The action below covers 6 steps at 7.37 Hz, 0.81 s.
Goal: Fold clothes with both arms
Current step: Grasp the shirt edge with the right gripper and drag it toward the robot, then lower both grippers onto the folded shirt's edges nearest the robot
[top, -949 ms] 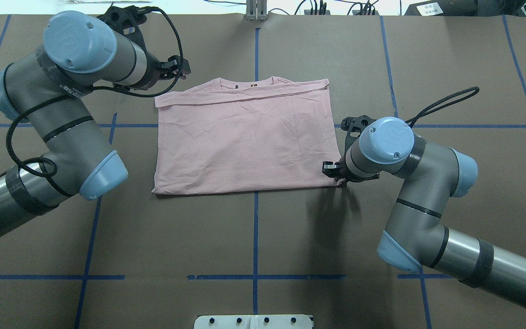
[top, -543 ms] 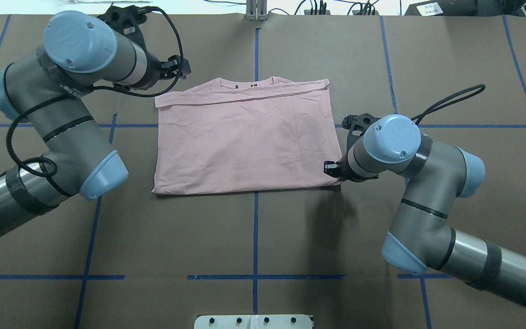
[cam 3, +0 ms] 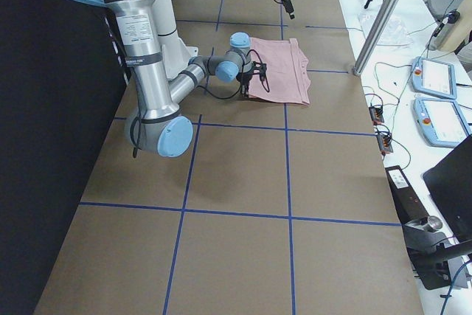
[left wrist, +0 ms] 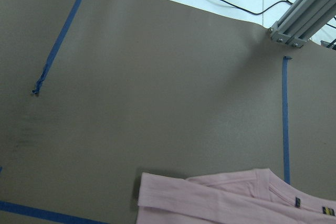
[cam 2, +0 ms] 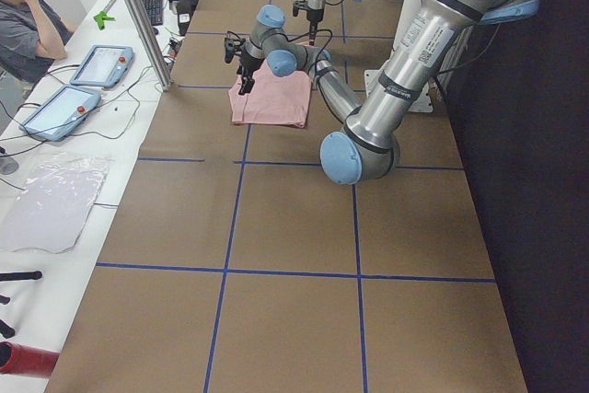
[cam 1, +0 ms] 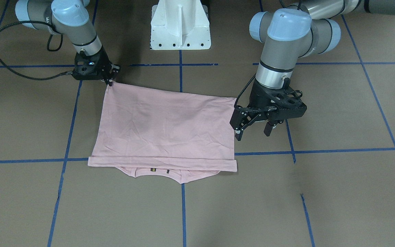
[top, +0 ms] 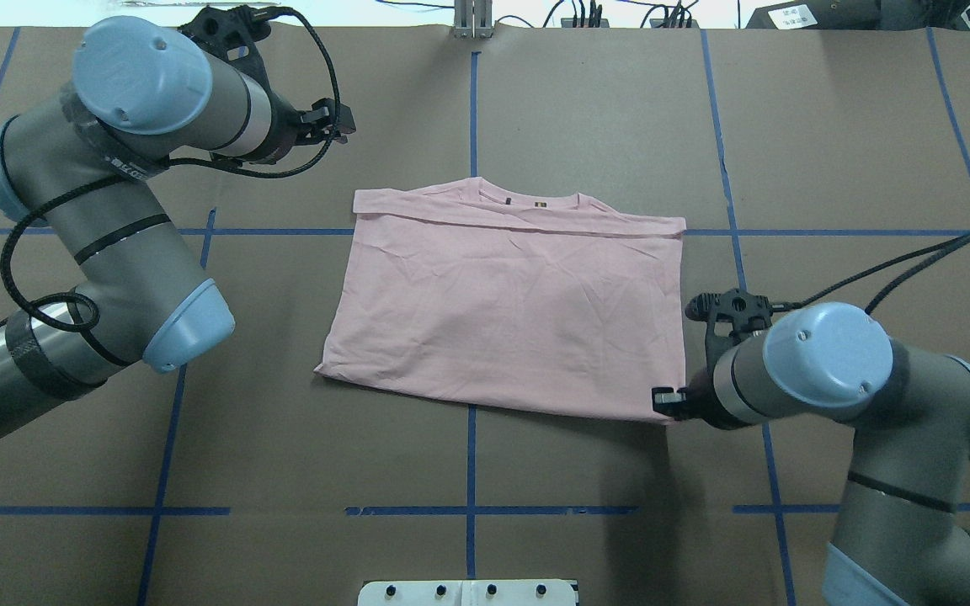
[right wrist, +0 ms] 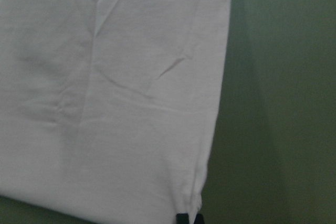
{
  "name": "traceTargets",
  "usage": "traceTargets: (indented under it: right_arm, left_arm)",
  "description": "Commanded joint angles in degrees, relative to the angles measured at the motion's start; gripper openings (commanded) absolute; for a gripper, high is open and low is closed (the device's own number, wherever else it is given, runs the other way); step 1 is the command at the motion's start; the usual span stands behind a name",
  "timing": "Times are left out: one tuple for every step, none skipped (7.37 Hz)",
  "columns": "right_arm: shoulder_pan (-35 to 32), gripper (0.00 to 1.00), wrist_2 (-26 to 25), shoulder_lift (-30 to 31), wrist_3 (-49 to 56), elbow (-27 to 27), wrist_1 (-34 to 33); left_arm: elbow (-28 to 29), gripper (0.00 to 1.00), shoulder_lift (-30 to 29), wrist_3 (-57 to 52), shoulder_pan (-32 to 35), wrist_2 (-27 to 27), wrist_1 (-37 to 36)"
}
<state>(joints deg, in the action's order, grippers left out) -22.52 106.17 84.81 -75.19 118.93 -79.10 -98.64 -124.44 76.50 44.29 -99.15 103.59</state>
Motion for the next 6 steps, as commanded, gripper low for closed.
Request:
traceTargets:
  right_arm:
    - [11.6,0.00,1.8,5.7,-2.9,7.7,-0.8]
    - [18.1,0.00,0.8,5.5,-9.5,8.3,-0.8]
    - [20.6,0.75,0.1,5.5,-12.1,8.4,-0.8]
    - [21.3,1.00,-1.2,5.4,-12.4,9.0,-0.7]
    - [20.4,1.00,-2.7,5.1,-12.4,9.7,-0.6]
    - [16.3,1.00,-2.8,4.9,-12.4,10.9,-0.4]
  left_arm:
    - [-2.2,1.00,1.3,1.7,-1.0,0.2,-0.1]
    - [-3.7,1.00,2.3,2.0,-1.8,0.3,-0.1]
    - [-3.8,1.00,2.4,2.1,-2.1,0.3,-0.1]
    - [-3.8,1.00,2.4,2.2,-2.8,0.2,-0.1]
    - [-3.9,1.00,2.4,2.2,-3.4,-0.2,-0.2]
    - [-4.6,1.00,2.4,2.5,-4.9,-2.2,-1.6]
